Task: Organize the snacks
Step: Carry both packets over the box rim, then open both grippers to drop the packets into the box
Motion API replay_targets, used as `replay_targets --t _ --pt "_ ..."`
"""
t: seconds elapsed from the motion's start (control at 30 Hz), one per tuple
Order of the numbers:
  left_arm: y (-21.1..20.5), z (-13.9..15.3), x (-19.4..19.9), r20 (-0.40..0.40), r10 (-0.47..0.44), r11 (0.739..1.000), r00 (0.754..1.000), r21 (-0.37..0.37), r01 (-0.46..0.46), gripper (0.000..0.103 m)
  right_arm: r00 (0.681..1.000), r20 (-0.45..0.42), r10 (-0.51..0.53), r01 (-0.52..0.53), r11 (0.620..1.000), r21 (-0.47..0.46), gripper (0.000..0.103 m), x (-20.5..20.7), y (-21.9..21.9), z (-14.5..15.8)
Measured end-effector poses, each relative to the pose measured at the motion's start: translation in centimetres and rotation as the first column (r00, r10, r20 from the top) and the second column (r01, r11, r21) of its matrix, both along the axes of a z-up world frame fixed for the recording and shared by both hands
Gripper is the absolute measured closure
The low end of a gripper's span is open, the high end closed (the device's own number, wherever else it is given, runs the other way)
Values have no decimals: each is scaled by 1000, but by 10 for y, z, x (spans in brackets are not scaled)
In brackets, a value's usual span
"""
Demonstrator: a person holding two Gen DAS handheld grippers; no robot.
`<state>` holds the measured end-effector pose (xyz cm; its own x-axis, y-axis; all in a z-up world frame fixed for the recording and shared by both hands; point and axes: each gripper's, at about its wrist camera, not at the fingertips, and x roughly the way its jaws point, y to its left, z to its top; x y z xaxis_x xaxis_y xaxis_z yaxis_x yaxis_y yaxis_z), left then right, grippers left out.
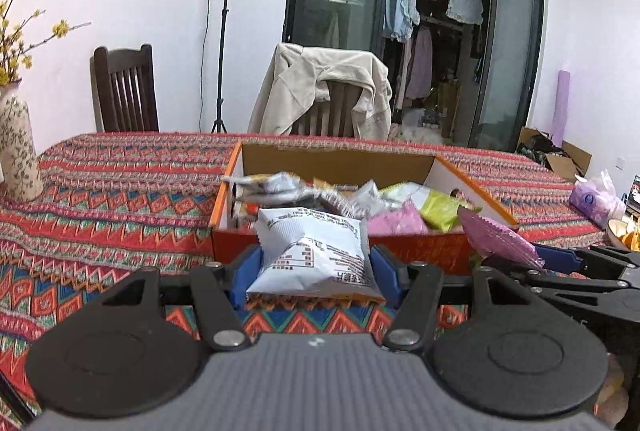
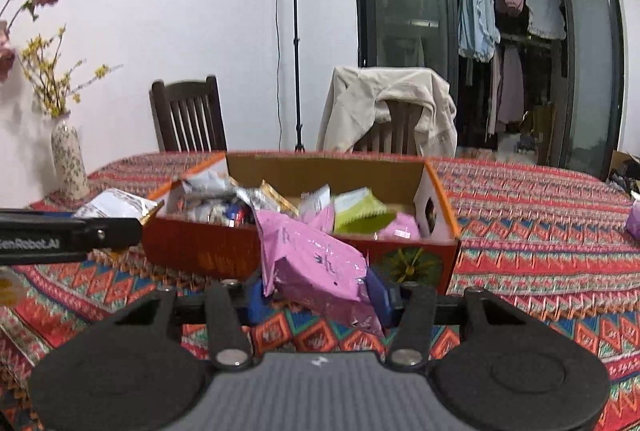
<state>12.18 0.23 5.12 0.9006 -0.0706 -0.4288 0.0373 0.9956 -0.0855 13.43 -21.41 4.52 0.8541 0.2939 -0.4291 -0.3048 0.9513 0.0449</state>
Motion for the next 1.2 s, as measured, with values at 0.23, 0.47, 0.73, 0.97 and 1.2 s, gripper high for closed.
replay_targets --t 0.23,0.47,0.73,0.97,1.2 --pt "-10 20 31 39 20 1000 999 14 -20 42 998 51 -35 33 998 50 53 23 -7 26" --pt "-18 33 81 59 46 999 997 9 -47 42 997 48 -58 55 996 72 53 74 -1 39" --pt "-15 17 131 67 98 995 993 -12 -97 42 998 23 -62 60 995 79 53 125 9 29" --pt "-5 -9 152 18 104 995 994 -3 -104 39 999 -23 -45 46 997 59 52 146 16 5" --pt "-2 -6 135 100 107 994 989 -11 -106 4 999 -30 -40 42 997 59 21 142 16 -2"
